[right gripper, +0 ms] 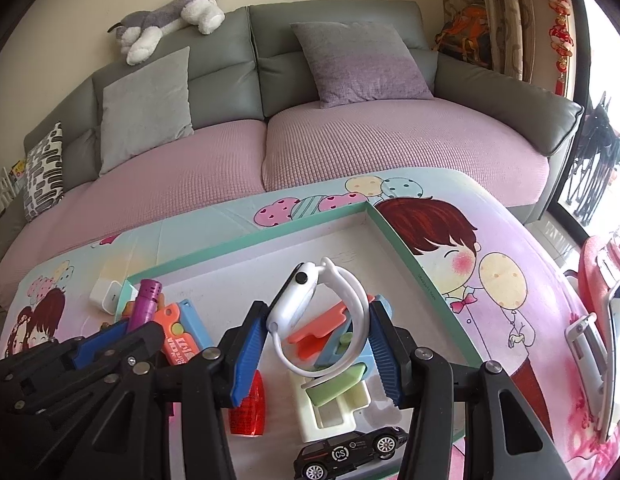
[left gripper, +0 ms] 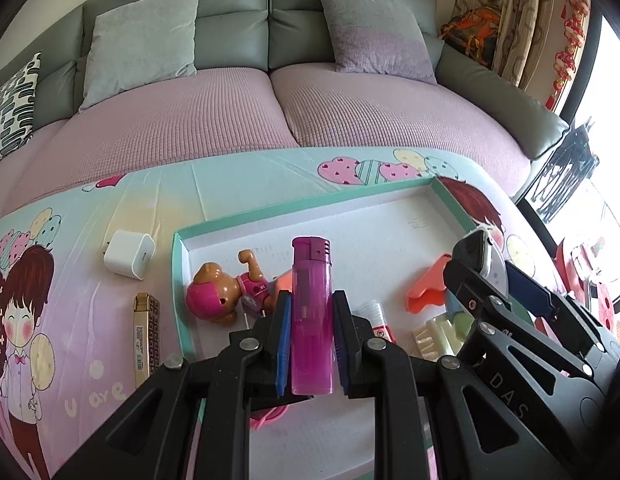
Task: Organize rigid objects
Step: 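Carry the pink lighter over the tray with the left tool while the right tool carries the watch, then release the watch into the tray with the right tool while the left tool releases the lighter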
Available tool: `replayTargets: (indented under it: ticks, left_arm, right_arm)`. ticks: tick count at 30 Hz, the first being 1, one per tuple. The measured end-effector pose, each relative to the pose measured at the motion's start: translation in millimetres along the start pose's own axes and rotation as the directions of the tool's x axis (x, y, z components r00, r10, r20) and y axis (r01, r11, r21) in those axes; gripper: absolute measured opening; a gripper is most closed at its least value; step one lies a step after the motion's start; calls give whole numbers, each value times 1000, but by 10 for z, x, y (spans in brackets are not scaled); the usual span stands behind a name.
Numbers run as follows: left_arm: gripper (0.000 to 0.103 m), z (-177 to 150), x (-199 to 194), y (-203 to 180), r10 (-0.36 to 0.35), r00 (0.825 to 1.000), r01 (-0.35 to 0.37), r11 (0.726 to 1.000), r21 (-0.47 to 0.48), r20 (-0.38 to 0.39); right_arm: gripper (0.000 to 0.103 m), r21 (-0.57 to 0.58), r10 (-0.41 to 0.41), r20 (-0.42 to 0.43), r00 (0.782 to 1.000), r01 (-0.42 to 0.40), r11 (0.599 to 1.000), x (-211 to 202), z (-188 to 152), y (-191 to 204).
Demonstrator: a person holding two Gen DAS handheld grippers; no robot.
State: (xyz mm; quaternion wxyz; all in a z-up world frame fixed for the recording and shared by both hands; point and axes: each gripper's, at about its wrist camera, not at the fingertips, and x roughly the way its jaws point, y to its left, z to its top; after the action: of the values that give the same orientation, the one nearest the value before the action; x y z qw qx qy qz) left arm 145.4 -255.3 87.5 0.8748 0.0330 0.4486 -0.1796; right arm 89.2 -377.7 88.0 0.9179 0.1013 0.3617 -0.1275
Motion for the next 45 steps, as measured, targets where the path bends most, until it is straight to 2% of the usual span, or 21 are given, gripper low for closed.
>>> replayTargets:
  ticks: [20, 30, 33, 35, 37, 45]
  left_arm:
    - [20, -47, 160, 78, 22, 998, -22, 1000, -3, -61]
    - [21, -44, 160, 100, 24, 998, -24, 1000, -5, -63]
    - [27, -45, 158, 97, 40, 997, -40, 999, 2, -64]
    - [37, -45, 161, 110, 64, 996, -63, 998, 4, -64]
    - [42, -40, 155, 141, 67, 996, -67, 998, -5, -62]
    - [49, -24, 67, 173, 74, 996, -75, 997, -15, -41]
  right_arm:
    - [55, -34, 7, -54, 999, -9, 999, 144, -46, 116]
    - [55, -50, -1, -73, 997, -2, 999, 179, -71, 157]
    - [55, -55, -9, -74, 997, 5, 998, 182, -69, 160]
    - [55, -55, -15, -74, 997, 11, 998, 185, -68, 153]
    - [55, -48, -13, -75, 997, 9, 999, 180, -62, 144]
    - [60, -42, -11, -65, 998, 9, 999, 154, -41, 131]
